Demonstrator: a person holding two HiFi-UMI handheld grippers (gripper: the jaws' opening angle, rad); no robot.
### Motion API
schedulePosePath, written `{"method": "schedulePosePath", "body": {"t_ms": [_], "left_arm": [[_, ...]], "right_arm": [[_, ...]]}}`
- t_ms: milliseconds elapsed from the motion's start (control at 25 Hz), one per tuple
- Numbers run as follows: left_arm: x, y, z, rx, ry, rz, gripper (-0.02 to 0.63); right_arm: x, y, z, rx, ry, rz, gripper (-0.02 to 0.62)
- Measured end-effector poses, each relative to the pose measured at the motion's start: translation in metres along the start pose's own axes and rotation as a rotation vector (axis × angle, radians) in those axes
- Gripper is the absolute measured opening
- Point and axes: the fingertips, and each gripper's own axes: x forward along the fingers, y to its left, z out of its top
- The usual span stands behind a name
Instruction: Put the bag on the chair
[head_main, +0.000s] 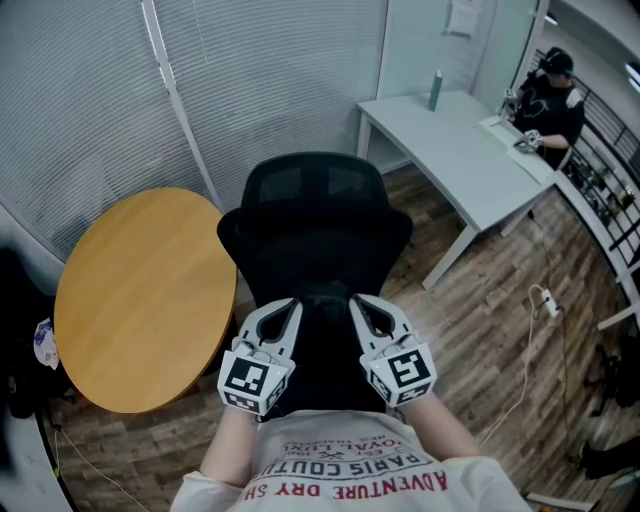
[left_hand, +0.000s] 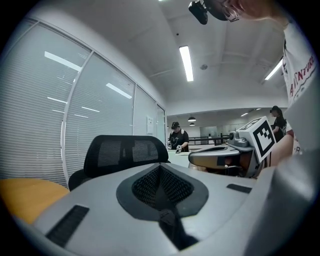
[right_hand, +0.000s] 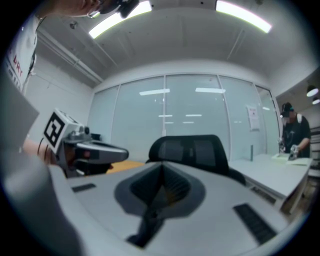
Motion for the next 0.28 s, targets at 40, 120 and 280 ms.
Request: {"method": "schedulePosePath", "body": {"t_ms": [40,120,280], "left_arm": [[-0.0002,0.0002,0.0000,-0.002,0.000,0.001,0.028],[-0.0013,-0.0003,-0.0001,-0.002,-0.001,0.002,0.028],[-0.0058,-0.0017,-0.0014,-0.002,0.001,-0.001,0.028]], "right_arm": [[-0.0002,-0.0006,0.0001,0.006,0.000,-0.003,0.026],[-0.0012,-0.0014,-0.0002,0.016,-0.004,-0.009,0.026],[-0.0040,0.0030,-0.0011,0.015,-0.004,-0.010,0.026]]}}
